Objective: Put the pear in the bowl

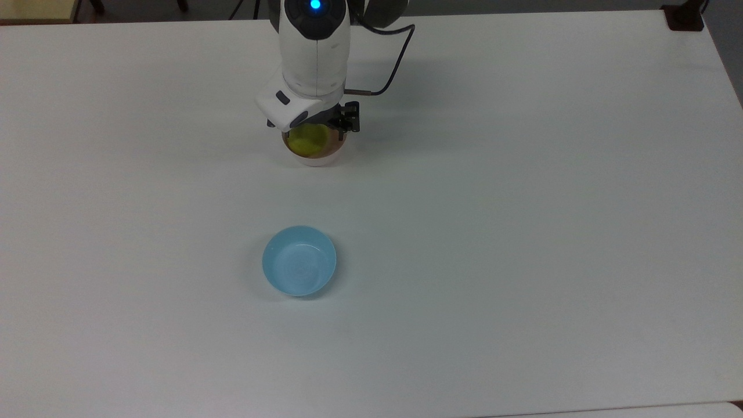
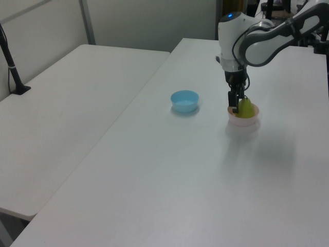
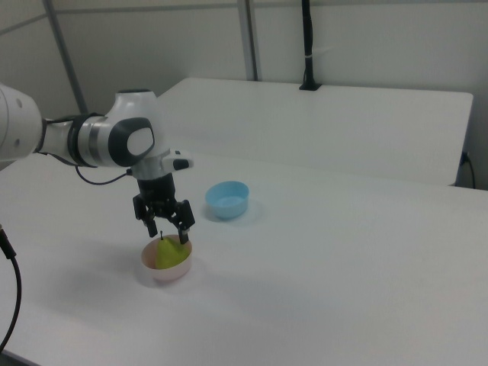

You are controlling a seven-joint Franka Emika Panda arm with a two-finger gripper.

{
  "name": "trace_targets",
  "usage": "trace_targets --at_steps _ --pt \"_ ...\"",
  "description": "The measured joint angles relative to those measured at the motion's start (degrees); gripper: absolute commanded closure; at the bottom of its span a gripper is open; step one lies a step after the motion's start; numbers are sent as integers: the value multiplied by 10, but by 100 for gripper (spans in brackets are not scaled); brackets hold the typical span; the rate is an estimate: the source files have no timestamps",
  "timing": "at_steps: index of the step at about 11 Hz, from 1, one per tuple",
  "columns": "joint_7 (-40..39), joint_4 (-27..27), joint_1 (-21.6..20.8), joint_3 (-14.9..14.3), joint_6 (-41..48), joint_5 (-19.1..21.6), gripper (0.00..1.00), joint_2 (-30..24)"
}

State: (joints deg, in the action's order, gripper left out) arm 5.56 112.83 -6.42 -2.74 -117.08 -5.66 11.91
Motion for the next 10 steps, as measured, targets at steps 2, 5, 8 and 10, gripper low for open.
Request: trace_targets --at_steps 2,5,8,10 --pt "0 -34 -2 0 34 0 0 -13" --pt "2 -96 -8 0 97 0 0 -42" --pt "2 -175 -8 0 179 0 0 -61" --pt "2 -206 -8 -2 212 6 0 -80"
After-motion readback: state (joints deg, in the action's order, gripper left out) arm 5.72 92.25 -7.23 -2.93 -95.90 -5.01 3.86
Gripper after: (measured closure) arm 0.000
